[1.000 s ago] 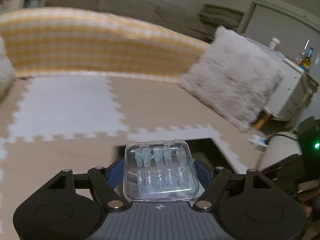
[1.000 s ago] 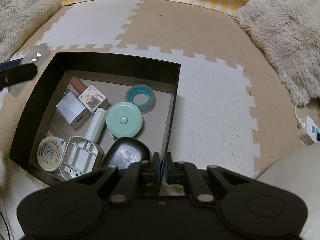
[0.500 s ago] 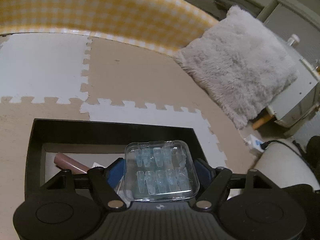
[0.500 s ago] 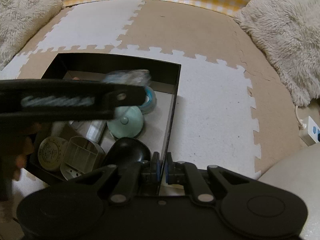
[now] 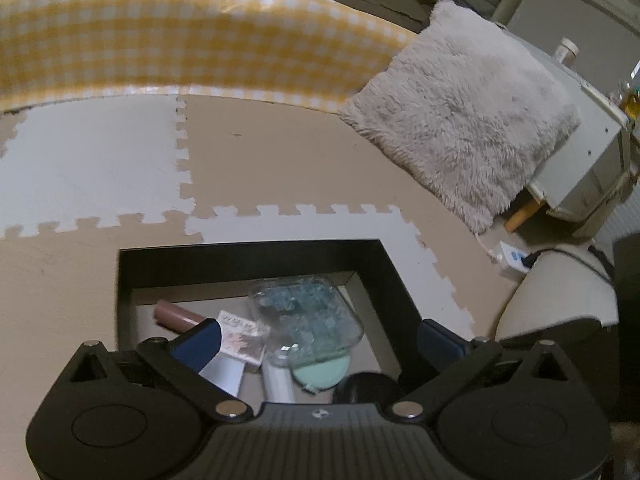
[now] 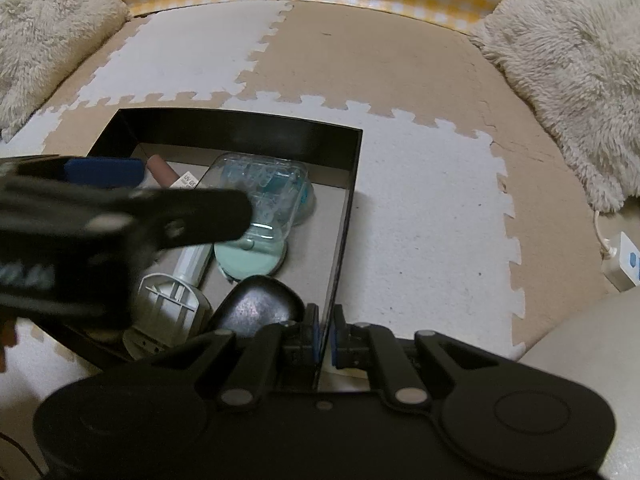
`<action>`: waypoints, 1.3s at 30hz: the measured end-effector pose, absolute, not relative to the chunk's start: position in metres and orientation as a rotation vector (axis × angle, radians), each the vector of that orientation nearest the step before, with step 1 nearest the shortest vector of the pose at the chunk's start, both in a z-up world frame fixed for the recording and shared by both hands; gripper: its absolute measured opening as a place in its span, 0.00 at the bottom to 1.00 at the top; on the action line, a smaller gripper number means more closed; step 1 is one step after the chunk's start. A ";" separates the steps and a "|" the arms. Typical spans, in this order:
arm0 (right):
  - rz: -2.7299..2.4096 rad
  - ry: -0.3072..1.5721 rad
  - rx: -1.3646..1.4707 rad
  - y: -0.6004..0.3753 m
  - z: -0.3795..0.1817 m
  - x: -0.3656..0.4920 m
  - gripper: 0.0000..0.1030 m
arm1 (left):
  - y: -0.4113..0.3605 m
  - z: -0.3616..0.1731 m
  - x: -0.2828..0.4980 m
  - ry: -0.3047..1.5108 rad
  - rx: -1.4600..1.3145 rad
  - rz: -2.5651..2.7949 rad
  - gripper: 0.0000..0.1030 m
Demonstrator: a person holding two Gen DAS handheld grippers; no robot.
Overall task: Organize rigid objects
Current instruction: 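Open the right tool off the black earbud case while withdrawing the left tool from the box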
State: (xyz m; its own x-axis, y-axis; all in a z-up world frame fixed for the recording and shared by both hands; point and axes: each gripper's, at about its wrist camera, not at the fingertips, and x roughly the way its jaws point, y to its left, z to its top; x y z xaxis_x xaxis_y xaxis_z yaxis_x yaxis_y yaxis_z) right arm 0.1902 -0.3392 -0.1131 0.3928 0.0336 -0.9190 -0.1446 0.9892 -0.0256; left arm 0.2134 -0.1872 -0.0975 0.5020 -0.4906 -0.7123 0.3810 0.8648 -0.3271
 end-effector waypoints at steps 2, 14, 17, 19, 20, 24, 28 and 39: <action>0.117 1.161 -0.103 -0.340 -0.113 0.190 0.06 | -0.184 -0.091 0.207 0.894 -0.106 -0.528 1.00; 0.119 1.155 -0.081 -0.343 -0.112 0.188 0.07 | -0.163 -0.058 0.171 0.833 -0.016 -0.455 1.00; 0.134 1.133 -0.060 -0.345 -0.104 0.184 0.21 | -0.157 -0.055 0.166 0.827 -0.019 -0.430 1.00; 0.144 1.110 -0.047 -0.345 -0.096 0.180 0.28 | -0.153 -0.053 0.162 0.821 -0.020 -0.405 1.00; 0.151 1.099 -0.041 -0.345 -0.091 0.177 0.30 | -0.151 -0.052 0.160 0.818 -0.017 -0.388 1.00; 0.155 1.046 -0.011 -0.343 -0.075 0.166 0.35 | -0.144 -0.047 0.149 0.807 -0.006 -0.326 1.00; 0.155 0.972 0.026 -0.344 -0.054 0.149 0.43 | -0.136 -0.038 0.137 0.787 -0.011 -0.291 1.00; 0.190 0.805 0.020 -0.349 -0.004 0.086 0.59 | -0.134 0.003 0.084 0.690 0.041 -0.196 1.00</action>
State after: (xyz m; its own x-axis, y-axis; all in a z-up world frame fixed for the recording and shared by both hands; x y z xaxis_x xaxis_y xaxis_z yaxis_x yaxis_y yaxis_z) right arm 0.0856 -0.3492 -0.0041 0.6772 0.1765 -0.7143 -0.1611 0.9828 0.0901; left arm 0.0837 -0.1336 0.0029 0.7533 -0.1664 -0.6363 0.1932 0.9808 -0.0277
